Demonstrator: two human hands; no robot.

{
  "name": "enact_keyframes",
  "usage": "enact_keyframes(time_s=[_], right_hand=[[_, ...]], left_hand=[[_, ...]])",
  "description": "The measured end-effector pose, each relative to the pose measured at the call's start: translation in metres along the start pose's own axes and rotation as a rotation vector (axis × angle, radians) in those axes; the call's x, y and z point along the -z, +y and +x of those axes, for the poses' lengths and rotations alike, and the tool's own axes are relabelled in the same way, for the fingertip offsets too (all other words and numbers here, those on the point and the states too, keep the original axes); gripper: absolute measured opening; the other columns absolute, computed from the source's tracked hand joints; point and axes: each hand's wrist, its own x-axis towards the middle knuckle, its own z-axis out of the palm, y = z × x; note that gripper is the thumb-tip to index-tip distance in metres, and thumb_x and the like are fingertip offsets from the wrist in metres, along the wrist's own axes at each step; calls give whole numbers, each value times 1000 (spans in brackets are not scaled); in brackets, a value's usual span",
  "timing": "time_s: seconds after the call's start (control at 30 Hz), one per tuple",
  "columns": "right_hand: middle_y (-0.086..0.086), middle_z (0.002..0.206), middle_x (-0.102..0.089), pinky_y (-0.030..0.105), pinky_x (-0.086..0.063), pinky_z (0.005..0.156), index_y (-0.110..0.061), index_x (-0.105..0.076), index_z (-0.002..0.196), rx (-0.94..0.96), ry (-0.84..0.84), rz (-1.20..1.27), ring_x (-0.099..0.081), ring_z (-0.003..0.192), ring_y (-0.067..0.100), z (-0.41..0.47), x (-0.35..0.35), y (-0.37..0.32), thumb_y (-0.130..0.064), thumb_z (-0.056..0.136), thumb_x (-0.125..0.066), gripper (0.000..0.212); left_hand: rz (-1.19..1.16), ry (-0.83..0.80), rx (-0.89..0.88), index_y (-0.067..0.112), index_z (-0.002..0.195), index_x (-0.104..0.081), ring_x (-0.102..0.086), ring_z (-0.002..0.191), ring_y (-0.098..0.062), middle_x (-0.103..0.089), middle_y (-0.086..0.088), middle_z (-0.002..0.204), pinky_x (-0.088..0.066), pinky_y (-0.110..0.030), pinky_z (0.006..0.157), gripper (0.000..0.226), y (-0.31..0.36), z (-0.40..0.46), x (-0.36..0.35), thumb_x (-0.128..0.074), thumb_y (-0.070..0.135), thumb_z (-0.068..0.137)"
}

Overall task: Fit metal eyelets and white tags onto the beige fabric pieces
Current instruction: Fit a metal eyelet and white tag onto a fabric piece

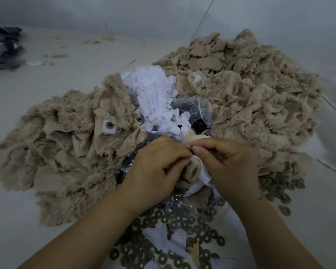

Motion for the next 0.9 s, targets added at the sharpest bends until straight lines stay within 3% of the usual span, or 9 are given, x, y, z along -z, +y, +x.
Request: enact_keyframes(time_s=[0.23, 0.33, 0.43, 0.57, 0.7, 0.8, 0.9], right_hand=[[-8, 93, -74, 16, -55, 76, -18, -74, 99, 48, -33, 74, -71, 88, 1, -5, 2, 6, -14, 85, -70, 15], [-14, 95, -73, 13, -54, 74, -22, -73, 99, 36, -55, 110, -71, 84, 0, -6, 2, 6, -16, 80, -77, 21], [-17, 96, -70, 12, -53, 76, -21, -73, 101, 82, -61, 32, -69, 86, -3, -6, 2, 8, -17, 78, -78, 23], [-22, 94, -65, 8, -49, 77, -21, -70, 101, 138, -47, -21, -65, 88, -11, -5, 0, 12, -16, 80, -76, 23], [-15, 90, -68, 9, -49, 77, -13, -76, 97, 139, -45, -37, -65, 86, -8, -5, 1, 16, -13, 80, -76, 17], [-8, 86, -70, 11, -51, 76, -8, -77, 93, 150, -25, -50, -66, 82, -1, -7, -1, 16, -11, 79, -77, 15], [-2, 82, -71, 16, -52, 74, -5, -77, 89, 154, 8, -41, -66, 77, 6, -9, -4, 17, -9, 79, -76, 11]], left_hand=[[-35, 62, 142, 5, 89, -71, -63, 81, -13, -68, -1, 86, -51, -26, 73, 5, 5, 0, -1, -68, 10, 87], [-25, 79, 217, 10, 96, -69, -61, 83, -1, -64, 11, 90, -47, -11, 74, 10, 3, -1, -2, -69, 12, 86], [-48, 48, 274, 11, 109, -67, -61, 92, 3, -59, 22, 97, -48, -10, 79, 23, 4, -2, -4, -67, 13, 86], [45, -72, 180, 6, 110, -69, -65, 90, -16, -70, 0, 99, -51, -29, 80, 21, 5, -2, -5, -61, 9, 91], [131, -156, 165, -2, 108, -68, -63, 86, -28, -68, -12, 96, -54, -45, 74, 31, 6, 0, -6, -47, 16, 94], [153, -160, 101, -7, 103, -67, -61, 81, -32, -66, -16, 92, -52, -45, 72, 29, 6, -1, -8, -46, 9, 92], [159, -95, 69, -8, 96, -67, -56, 76, -27, -63, -15, 85, -48, -35, 71, 22, 3, -1, -10, -48, 1, 90]])
